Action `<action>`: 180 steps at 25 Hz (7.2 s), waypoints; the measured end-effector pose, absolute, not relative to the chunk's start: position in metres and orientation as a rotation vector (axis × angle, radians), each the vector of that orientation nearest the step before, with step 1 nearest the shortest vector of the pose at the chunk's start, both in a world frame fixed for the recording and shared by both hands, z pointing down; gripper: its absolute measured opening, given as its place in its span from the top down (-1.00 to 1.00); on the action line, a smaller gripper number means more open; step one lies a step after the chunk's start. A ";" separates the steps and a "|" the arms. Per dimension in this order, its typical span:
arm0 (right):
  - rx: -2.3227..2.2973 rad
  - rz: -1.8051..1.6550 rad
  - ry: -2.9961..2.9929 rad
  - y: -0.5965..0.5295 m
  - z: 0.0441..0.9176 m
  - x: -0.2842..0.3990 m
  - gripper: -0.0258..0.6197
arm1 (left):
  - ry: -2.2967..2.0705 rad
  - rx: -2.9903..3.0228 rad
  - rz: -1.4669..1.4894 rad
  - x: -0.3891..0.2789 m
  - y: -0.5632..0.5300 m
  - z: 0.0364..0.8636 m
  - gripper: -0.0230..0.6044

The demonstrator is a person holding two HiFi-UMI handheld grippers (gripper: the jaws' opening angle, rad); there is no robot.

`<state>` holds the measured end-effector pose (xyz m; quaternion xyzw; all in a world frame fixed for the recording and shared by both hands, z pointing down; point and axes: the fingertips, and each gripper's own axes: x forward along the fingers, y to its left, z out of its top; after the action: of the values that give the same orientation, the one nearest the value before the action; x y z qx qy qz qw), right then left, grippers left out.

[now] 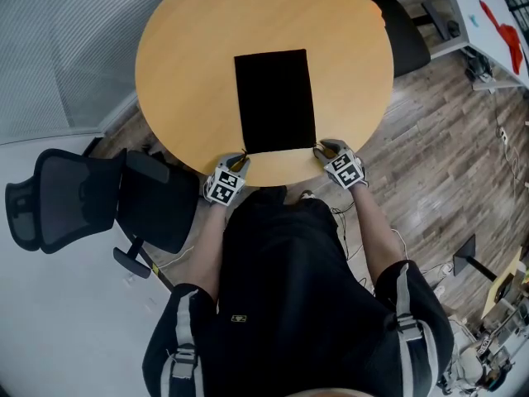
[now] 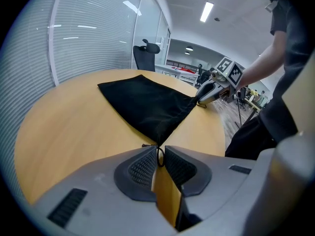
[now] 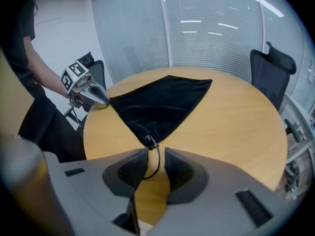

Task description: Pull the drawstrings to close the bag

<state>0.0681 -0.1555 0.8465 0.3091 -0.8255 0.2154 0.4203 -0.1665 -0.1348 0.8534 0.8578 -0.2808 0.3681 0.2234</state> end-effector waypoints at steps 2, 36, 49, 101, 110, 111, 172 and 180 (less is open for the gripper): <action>0.793 0.542 -2.062 -0.158 0.848 0.069 0.48 | -0.784 2.360 1.014 -0.168 -0.138 0.855 0.80; 1.258 -0.167 -2.139 -0.262 0.606 0.064 0.74 | -1.201 2.783 0.808 -0.184 -0.241 0.620 0.87; 1.318 -0.470 -2.140 -0.268 0.498 0.073 0.74 | -1.532 2.824 0.685 -0.194 -0.248 0.485 0.87; 1.331 -0.514 -2.107 -0.243 0.475 0.177 0.74 | -1.894 2.439 0.420 -0.220 -0.162 0.452 0.87; 1.335 -0.514 -2.083 -0.239 0.478 0.185 0.74 | -1.910 2.390 0.417 -0.232 -0.155 0.465 0.88; 1.330 -0.522 -2.077 -0.239 0.479 0.184 0.74 | -1.912 2.386 0.421 -0.232 -0.155 0.467 0.88; 1.335 -0.511 -1.991 -0.229 0.492 0.205 0.74 | -2.092 2.130 0.362 -0.302 -0.134 0.490 0.88; 1.330 -0.501 -1.978 -0.241 0.494 0.198 0.74 | -2.072 2.131 0.355 -0.311 -0.150 0.494 0.88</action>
<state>0.1976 -0.2408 0.4942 0.5125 -0.7621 -0.1930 0.3455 -0.3111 -0.1499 0.4935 0.7100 -0.6902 0.1182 0.0743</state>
